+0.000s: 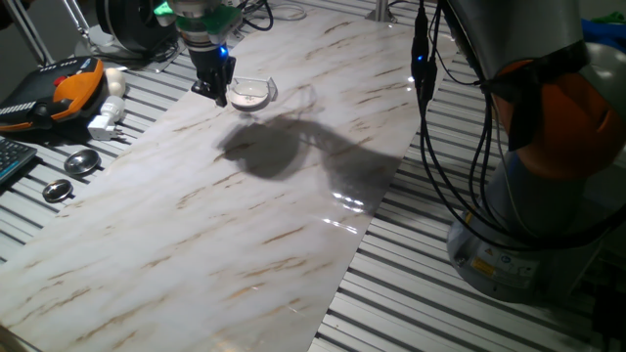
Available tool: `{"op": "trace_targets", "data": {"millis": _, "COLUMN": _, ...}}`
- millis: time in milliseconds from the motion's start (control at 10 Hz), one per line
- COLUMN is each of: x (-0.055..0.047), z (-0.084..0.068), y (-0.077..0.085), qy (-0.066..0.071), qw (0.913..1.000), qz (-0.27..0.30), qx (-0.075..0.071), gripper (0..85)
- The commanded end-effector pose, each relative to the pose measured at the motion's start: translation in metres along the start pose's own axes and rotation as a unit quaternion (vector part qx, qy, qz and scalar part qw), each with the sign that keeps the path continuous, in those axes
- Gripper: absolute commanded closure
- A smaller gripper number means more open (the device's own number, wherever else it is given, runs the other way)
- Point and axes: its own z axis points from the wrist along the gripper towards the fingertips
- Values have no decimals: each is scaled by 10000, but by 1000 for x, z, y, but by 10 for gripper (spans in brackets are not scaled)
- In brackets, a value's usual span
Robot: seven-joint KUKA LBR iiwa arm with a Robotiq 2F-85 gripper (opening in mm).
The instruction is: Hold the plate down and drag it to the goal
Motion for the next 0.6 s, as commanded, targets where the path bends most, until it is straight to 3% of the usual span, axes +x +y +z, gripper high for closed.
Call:
{"op": "trace_targets", "data": {"millis": 0, "x": 0, "z": -1, "y": 0, "qy": 8, "qw": 10000, "qz": -5, "qx": -8, "gripper": 850}}
{"op": "trace_targets", "data": {"millis": 300, "x": 1, "z": -1, "y": 0, "qy": 112, "qw": 9999, "qz": -6, "qx": -119, "gripper": 850}}
{"op": "trace_targets", "data": {"millis": 500, "x": 0, "z": -1, "y": 0, "qy": 96, "qw": 9999, "qz": -7, "qx": -97, "gripper": 850}}
